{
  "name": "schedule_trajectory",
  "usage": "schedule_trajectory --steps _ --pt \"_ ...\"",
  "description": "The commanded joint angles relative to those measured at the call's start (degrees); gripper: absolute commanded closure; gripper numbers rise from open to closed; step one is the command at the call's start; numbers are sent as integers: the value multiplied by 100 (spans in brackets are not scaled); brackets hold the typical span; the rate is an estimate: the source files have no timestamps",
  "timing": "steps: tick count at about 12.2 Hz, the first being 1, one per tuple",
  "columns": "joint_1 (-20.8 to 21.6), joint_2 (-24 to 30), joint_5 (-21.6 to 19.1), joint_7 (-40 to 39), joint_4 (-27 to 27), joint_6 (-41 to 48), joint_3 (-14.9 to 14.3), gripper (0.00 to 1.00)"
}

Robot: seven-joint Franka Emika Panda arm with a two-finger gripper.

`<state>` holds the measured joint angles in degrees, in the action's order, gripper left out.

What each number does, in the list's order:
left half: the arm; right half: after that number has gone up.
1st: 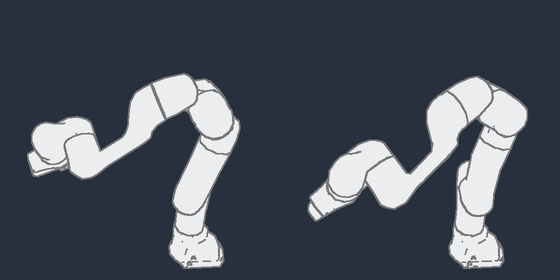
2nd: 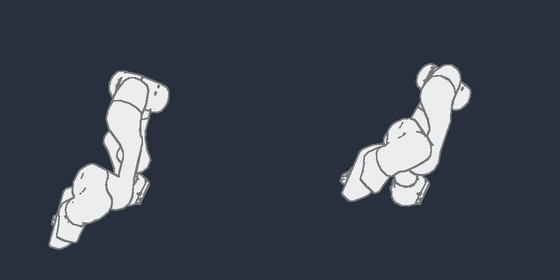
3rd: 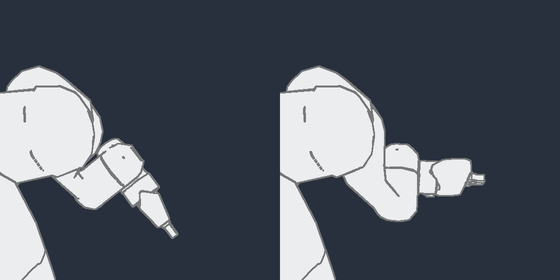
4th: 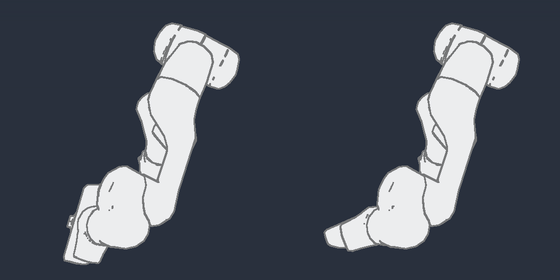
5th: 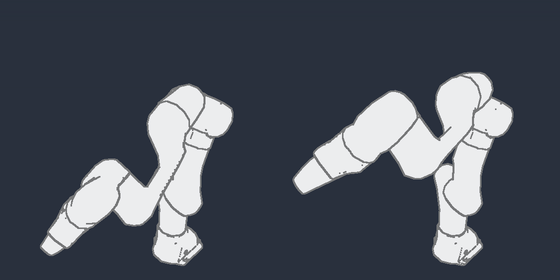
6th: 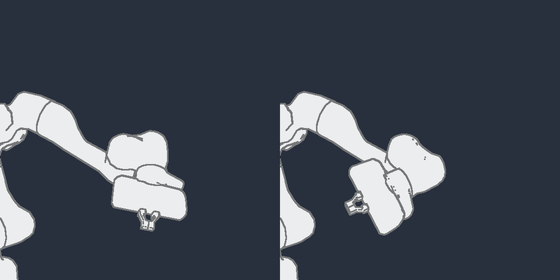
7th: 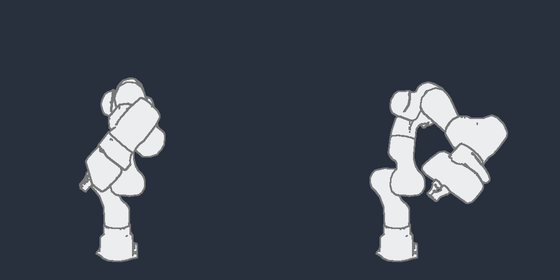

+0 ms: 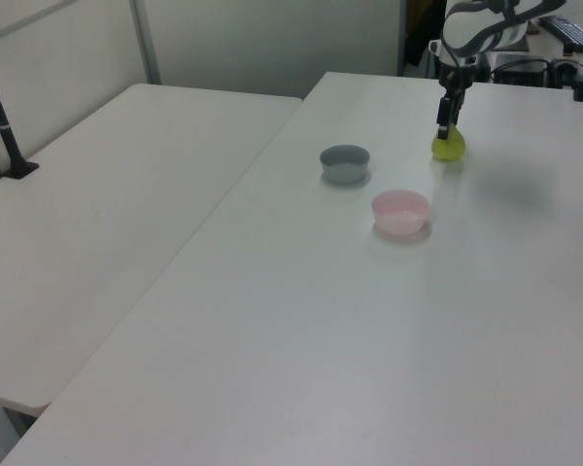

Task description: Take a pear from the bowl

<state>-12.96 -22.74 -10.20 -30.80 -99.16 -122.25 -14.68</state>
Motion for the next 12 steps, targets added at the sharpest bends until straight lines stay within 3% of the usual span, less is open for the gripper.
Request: schedule_trajectory --steps 1,3,6,9,12 --pt "118 435 -114 -31 -43 130 87 0" --pt "118 699 -96 231 158 672 140 0" --pt "92 1060 -140 977 939 2016 211 0" --pt "136 1376 -132 2311 1433 3046 456 0" --pt "285 1701 -53 3655 1408 3294 807 0"
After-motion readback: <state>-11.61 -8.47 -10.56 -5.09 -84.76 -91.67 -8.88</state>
